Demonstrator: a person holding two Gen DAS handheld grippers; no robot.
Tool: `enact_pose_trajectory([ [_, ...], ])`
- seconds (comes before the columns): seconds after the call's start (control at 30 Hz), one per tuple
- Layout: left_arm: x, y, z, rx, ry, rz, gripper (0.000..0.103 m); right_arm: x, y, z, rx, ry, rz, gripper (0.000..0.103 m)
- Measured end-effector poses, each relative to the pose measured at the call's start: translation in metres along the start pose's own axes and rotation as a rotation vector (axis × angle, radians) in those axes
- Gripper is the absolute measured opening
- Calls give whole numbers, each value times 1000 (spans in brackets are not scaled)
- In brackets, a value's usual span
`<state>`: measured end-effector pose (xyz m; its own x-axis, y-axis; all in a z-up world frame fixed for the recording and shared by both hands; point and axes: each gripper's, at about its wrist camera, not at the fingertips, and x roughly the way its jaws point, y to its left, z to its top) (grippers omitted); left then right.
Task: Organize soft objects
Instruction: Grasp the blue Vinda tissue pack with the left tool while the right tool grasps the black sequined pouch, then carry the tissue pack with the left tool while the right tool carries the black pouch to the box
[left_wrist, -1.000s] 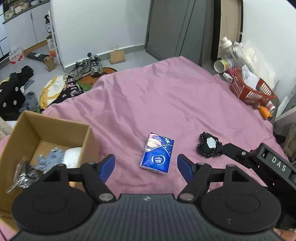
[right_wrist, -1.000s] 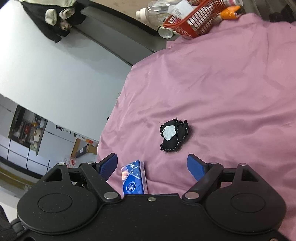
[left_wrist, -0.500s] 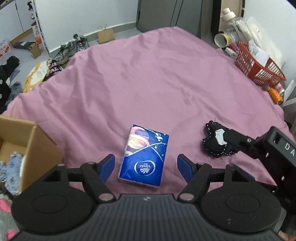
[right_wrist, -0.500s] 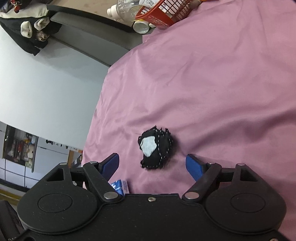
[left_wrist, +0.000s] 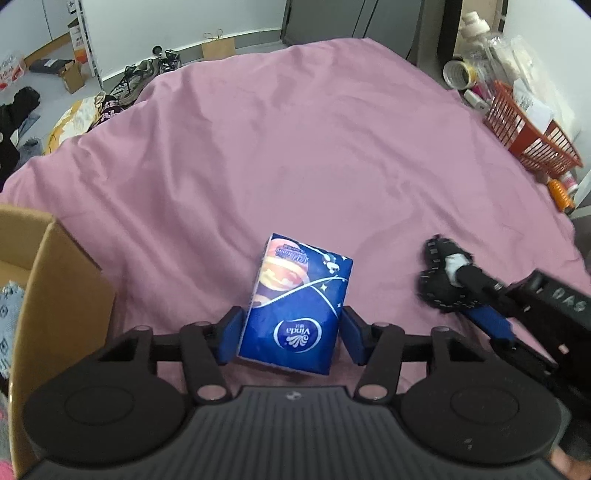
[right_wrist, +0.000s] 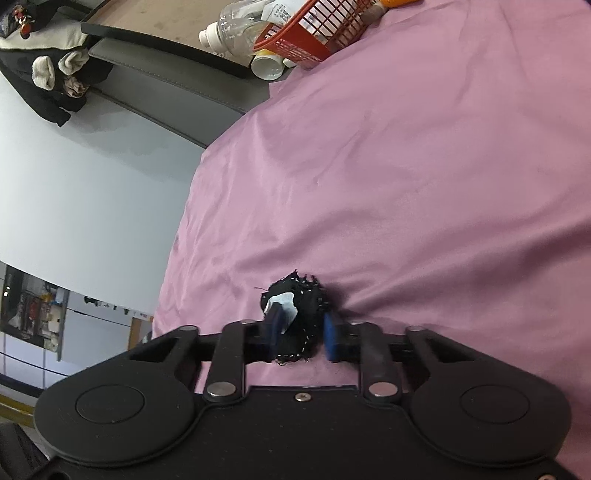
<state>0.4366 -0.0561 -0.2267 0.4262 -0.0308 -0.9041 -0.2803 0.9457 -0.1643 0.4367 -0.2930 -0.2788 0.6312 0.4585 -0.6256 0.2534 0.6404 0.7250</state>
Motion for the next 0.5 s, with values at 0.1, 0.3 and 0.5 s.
enact_pose_trajectory([
  [0.1,-18,0,-2,-4,-35,-13,52,-3,2,0,11,9,9,11],
  [0.3,-63,11,-7,-8,-117,-35,50,-16,29,-8,-72,26,77,9],
  [0.5,-98,29,-15,-47,-177,-43,50,-35,50,-12,-134,24,125,9],
])
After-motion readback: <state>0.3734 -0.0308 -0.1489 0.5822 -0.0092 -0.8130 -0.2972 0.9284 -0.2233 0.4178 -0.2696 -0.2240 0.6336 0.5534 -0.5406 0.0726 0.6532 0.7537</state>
